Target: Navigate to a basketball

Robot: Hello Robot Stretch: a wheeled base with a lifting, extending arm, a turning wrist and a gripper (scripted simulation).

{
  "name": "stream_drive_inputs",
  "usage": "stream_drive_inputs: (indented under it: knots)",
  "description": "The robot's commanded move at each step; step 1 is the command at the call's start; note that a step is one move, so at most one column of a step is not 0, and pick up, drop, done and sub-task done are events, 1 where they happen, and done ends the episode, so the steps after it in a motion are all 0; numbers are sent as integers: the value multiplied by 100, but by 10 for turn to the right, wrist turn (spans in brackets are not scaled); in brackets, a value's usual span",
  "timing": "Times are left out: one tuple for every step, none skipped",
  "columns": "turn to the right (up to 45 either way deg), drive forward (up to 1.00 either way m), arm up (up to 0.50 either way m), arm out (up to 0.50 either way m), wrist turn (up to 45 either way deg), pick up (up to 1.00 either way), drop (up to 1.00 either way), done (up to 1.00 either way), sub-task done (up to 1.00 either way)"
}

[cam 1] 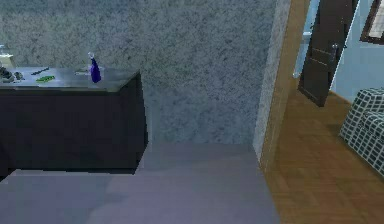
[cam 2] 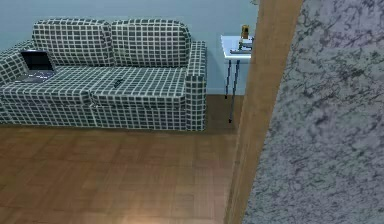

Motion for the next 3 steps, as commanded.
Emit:
stream_drive_inputs:
  knots:
    - [0, 10, 0, 0, 0, 0, 0, 0, 0]
    - [450, 0, 0, 0, 0, 0, 0, 0, 0]
    - [0, 45, 0, 0, 0, 0, 0, 0, 0]
